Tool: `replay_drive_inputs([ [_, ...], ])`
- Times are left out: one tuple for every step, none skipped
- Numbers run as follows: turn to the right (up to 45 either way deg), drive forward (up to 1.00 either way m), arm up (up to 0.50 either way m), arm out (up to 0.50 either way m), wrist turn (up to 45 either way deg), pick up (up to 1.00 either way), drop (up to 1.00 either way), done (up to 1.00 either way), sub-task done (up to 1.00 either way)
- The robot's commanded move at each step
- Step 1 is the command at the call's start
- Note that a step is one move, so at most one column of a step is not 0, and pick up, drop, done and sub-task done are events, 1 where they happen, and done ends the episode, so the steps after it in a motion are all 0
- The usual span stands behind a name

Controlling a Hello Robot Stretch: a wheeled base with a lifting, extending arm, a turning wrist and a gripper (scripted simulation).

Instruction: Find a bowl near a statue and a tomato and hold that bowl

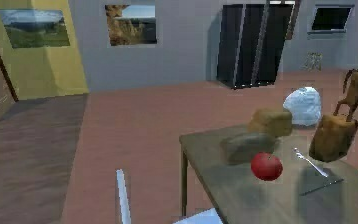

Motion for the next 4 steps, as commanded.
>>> replay_drive_inputs([
  [-24.0,0.0,0.0,0.0,0.0,0.0,0.0,0.0,0.0],
  [0.0,0.0,0.5,0.0,0.0,0.0,0.0,0.0,0.0],
  [0.0,0.0,0.38,0.0,0.0,0.0,0.0,0.0,0.0],
  [0.0,0.0,0.0,0.38,0.0,0.0,0.0,0.0,0.0],
])
